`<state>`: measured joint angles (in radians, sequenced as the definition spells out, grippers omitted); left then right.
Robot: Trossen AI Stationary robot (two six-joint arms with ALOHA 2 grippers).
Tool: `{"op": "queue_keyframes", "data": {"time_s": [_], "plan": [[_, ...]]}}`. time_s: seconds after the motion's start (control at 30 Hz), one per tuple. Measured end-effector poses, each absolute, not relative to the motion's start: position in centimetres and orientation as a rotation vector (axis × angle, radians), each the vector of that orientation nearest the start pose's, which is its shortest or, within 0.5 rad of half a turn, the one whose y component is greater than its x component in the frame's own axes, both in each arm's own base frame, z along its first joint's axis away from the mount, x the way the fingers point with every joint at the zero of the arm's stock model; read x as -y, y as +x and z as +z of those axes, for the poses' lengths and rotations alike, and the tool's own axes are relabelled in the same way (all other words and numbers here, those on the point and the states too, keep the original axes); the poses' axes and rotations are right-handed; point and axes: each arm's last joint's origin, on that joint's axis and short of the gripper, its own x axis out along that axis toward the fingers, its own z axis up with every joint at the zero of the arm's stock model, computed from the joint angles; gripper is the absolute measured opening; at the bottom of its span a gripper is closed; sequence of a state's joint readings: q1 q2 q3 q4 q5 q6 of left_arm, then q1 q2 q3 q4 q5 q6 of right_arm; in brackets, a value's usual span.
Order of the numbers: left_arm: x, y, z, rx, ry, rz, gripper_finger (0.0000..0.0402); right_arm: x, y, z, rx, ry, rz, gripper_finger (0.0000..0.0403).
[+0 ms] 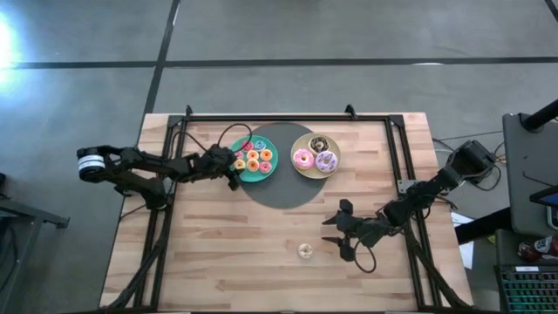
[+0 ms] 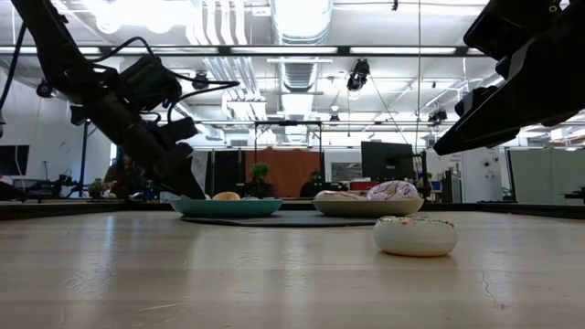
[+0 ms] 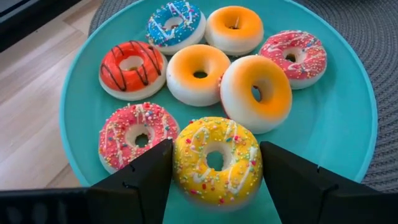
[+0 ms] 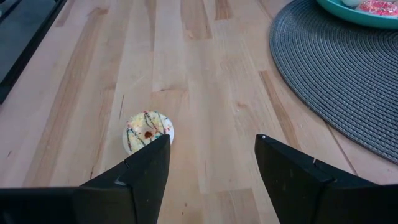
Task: Pick & Place donuts
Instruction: Put the small yellow donut on the green plate
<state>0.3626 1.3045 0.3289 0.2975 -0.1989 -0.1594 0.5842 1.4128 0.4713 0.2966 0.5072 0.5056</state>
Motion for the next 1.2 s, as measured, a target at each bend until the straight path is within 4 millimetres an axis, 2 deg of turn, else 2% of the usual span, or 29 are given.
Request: {"op": "queue_keyframes", "data": {"time_s": [0.47, 0.63, 1.2], "plan": [[-8.1, 19.63, 12.85, -0.645, -0.2, 0.586, 0.0212, -12.37, 21.26, 14.56, -0.55, 0.164, -0.067, 0.0226], [-8.17, 19.59, 12.85, -0.659, -0.146, 0.598, 0.0212, -12.37, 21.26, 14.56, -0.55, 0.165, -0.067, 0.0226], [-8.19, 19.59, 12.86, -0.653, -0.159, 0.609, 0.0212, -12.37, 21.26, 14.55, -0.55, 0.168, -0.068, 0.0226]]}}
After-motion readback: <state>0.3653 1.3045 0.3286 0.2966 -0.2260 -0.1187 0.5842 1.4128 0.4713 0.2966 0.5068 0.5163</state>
